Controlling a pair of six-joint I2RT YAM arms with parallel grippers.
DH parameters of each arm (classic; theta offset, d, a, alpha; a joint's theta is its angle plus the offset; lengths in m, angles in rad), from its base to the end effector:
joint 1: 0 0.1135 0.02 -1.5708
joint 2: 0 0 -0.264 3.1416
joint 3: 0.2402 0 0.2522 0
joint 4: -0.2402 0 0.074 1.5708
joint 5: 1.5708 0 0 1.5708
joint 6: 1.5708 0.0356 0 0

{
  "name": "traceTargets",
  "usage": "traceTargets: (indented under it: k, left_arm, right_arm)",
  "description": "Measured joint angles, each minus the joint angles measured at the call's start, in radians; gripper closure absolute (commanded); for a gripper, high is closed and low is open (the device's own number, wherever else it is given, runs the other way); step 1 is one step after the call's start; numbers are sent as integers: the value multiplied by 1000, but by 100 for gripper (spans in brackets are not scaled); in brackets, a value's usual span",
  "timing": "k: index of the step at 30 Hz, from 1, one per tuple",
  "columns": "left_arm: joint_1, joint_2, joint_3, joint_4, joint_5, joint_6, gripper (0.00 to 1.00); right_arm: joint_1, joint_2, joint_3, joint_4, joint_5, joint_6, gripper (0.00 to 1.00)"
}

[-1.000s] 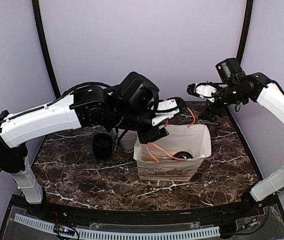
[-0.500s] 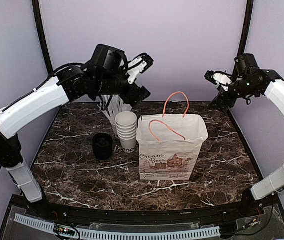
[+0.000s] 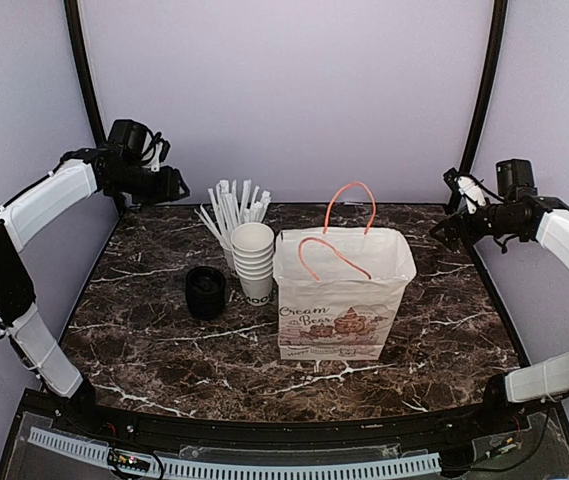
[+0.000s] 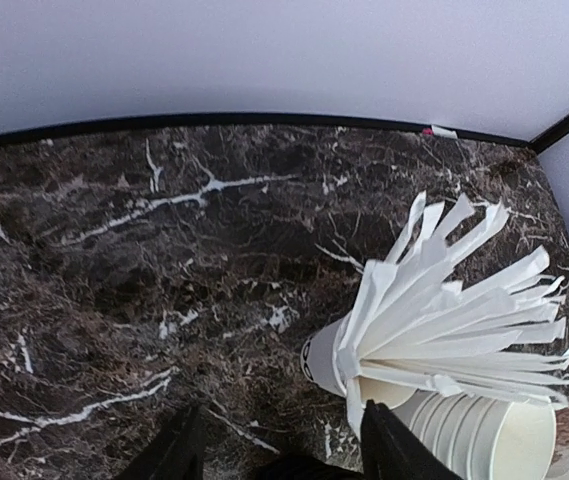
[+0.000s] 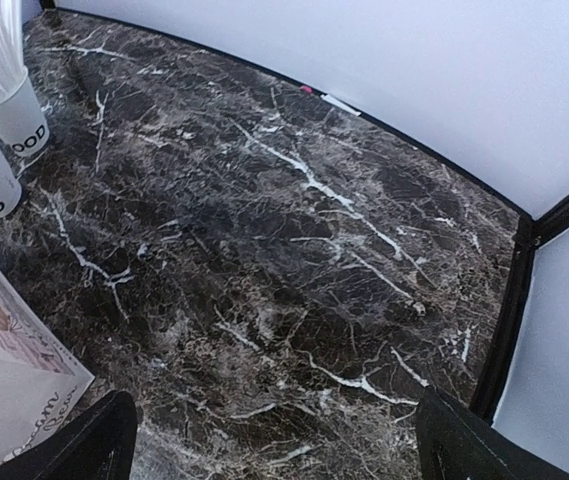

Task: Pack the takeout coffee

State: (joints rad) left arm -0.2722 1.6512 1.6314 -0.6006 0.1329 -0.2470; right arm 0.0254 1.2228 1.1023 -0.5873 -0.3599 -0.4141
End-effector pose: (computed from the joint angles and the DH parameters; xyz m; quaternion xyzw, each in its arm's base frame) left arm 0.3611 -0.1057 0.3682 0.0416 0.8868 -0.1743 0.4261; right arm 0.2615 0.0192 0.3220 -0.2679 0.8559 0.0800 0.4351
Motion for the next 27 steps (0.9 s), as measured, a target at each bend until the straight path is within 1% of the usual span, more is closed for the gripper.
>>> traceTargets:
  k: [3,4,8,13,17,24,27]
  left_arm:
    - [10,2,-70,14,80,-60,41]
    - [8,4,-84,27,108,-81,43]
    - [3,8,-102,80,172,-131,48]
    - [2,11,-111,114,197,-164,49]
    - [2,24,-122,121,213,-180,55]
    - [-5,51,-164,125,241,-203,57]
    - [-18,52,-174,126,248,-206,59]
  right_arm:
    - [-14,-6,-5,35,-3,16,1]
    - [-15,-6,-5,42,-9,21,1]
    - [-14,-6,-13,66,-43,35,1]
    - [-14,-6,-28,76,-68,40,1]
    - [-14,-5,-40,84,-81,48,1]
    - [-14,-3,-42,87,-96,56,1]
    - [-14,2,-42,89,-107,58,1]
